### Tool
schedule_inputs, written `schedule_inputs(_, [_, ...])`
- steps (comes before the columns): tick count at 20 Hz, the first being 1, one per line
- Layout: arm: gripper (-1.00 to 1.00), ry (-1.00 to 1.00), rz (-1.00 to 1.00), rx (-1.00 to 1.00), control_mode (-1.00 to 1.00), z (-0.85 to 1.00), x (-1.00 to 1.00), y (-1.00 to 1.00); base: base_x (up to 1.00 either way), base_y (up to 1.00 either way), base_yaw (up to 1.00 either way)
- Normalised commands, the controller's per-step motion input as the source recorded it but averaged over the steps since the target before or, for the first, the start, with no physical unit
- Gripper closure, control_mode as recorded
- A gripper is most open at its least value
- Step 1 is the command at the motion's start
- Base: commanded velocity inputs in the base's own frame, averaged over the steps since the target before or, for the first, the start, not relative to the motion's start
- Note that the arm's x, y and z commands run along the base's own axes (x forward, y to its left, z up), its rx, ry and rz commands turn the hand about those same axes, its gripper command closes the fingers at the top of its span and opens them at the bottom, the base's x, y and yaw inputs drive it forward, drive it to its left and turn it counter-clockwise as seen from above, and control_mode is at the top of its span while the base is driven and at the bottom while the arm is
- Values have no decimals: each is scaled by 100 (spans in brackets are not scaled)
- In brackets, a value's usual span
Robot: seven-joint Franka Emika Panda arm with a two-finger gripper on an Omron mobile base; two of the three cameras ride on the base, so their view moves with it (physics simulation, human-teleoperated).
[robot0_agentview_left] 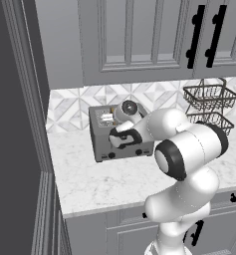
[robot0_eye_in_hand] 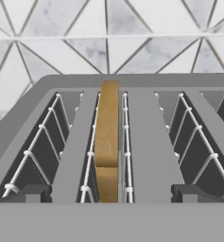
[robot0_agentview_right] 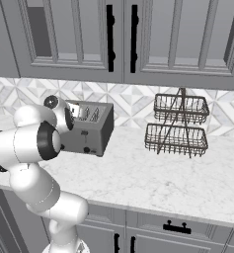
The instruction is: Start the toaster. Once the lever pops up, take the bread to the plate on the dining counter.
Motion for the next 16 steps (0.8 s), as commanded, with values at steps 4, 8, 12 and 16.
schedule_inputs(4, [-100,0,0,0,-100,0,0,0,0,0,0])
schedule_inputs(8, [-100,0,0,0,-100,0,0,0,0,0,0])
schedule_inputs(12, [-100,0,0,0,-100,0,0,0,0,0,0])
schedule_inputs(16, [-100,0,0,0,-100,0,0,0,0,0,0])
